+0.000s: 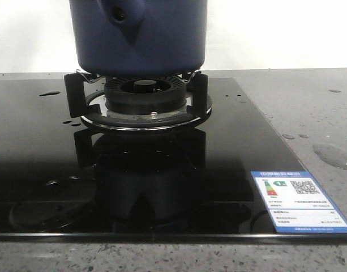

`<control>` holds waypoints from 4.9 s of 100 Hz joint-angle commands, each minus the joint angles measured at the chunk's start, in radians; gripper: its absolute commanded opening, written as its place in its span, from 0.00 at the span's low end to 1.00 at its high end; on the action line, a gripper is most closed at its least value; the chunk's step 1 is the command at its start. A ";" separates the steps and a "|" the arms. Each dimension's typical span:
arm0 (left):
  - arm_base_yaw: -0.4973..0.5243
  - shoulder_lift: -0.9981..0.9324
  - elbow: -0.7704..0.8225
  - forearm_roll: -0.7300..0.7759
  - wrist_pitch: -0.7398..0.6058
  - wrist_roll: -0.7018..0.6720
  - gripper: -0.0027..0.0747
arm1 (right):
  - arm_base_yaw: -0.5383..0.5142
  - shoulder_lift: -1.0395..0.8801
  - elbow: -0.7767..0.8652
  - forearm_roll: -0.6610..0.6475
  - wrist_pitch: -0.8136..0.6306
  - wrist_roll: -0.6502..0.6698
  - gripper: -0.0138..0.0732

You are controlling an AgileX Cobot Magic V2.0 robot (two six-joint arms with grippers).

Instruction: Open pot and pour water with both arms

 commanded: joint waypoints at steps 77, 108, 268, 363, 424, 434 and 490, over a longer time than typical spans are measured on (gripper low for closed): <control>0.000 -0.046 -0.038 -0.058 0.047 -0.004 0.47 | 0.003 -0.031 -0.021 -0.142 -0.439 -0.001 0.10; 0.000 -0.046 -0.038 -0.058 0.047 -0.004 0.47 | 0.003 -0.025 -0.021 -0.227 -0.591 -0.001 0.10; -0.180 -0.046 -0.042 -0.131 0.238 -0.002 0.47 | -0.476 -0.177 -0.454 -0.055 1.341 0.180 0.11; -0.252 -0.046 -0.042 -0.129 0.238 -0.002 0.47 | -0.643 -0.155 -0.008 -0.106 1.295 0.182 0.11; -0.252 -0.046 -0.042 -0.121 0.238 -0.002 0.47 | -0.643 -0.129 -0.012 -0.106 1.292 0.181 0.39; -0.252 -0.046 -0.042 -0.111 0.247 -0.002 0.47 | -0.649 -0.139 -0.036 -0.106 1.317 0.181 0.63; -0.274 0.047 -0.040 -0.056 0.410 -0.002 0.47 | -0.655 -0.287 -0.140 -0.083 1.354 0.181 0.68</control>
